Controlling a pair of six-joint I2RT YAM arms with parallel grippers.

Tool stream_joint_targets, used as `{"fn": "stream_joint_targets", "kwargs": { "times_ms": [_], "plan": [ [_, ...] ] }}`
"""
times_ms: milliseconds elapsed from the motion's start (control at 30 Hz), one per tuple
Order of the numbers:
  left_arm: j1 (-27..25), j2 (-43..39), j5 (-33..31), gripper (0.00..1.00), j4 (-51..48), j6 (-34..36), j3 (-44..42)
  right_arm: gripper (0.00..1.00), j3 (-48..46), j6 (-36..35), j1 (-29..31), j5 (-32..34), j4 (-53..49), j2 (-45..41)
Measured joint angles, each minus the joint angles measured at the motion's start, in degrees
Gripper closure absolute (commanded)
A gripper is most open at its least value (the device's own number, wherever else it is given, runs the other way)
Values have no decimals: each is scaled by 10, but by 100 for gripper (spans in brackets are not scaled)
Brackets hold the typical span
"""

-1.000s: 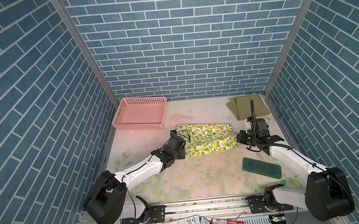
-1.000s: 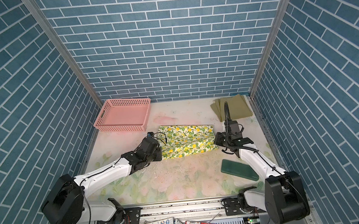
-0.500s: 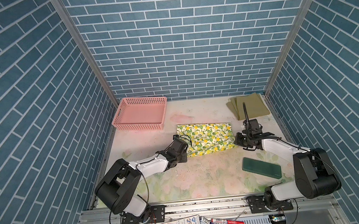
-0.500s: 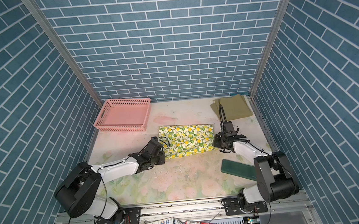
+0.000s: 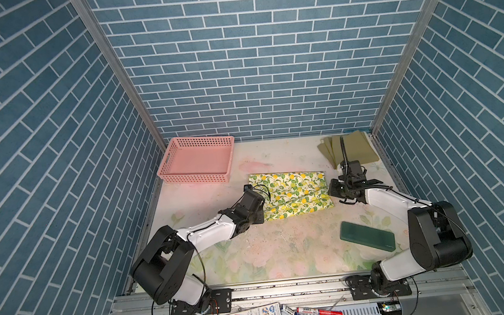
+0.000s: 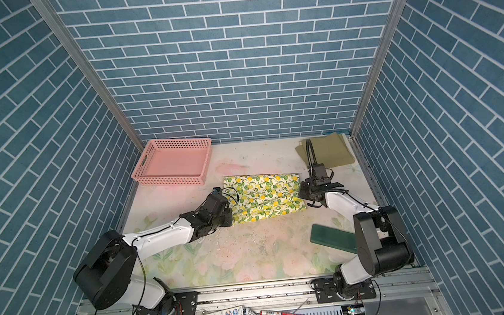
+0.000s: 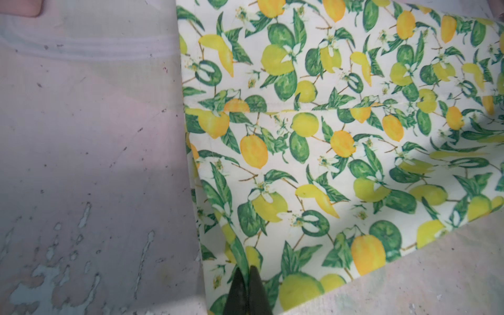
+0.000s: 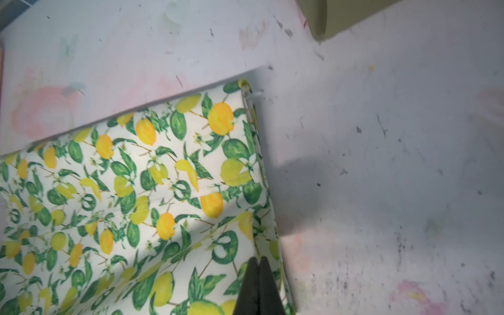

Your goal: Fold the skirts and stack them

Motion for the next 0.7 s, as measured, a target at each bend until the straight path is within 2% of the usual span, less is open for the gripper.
{"fn": "stream_joint_targets", "kwargs": {
  "times_ms": [233, 300, 367, 467, 600, 700],
  "plan": [
    [-6, 12, 3, 99, 20, -11, -34, 100, -54, 5, 0, -7, 0, 0],
    [-8, 19, 4, 85, 22, -13, -36, 86, -56, 7, 0, -7, -1, 0],
    [-10, 22, 6, 63, 25, -11, -36, 72, -56, 7, 0, -7, -2, -3],
    [-11, 18, 4, 44, 24, -11, -36, 56, -54, 4, 0, -6, -14, -23],
    [-12, -9, -10, 33, 8, -5, -34, 37, -35, 1, 0, -5, -36, -52],
    [-12, -35, -23, 29, -5, 5, -25, 32, -12, 1, 0, -8, -39, -61]
  ]
}}
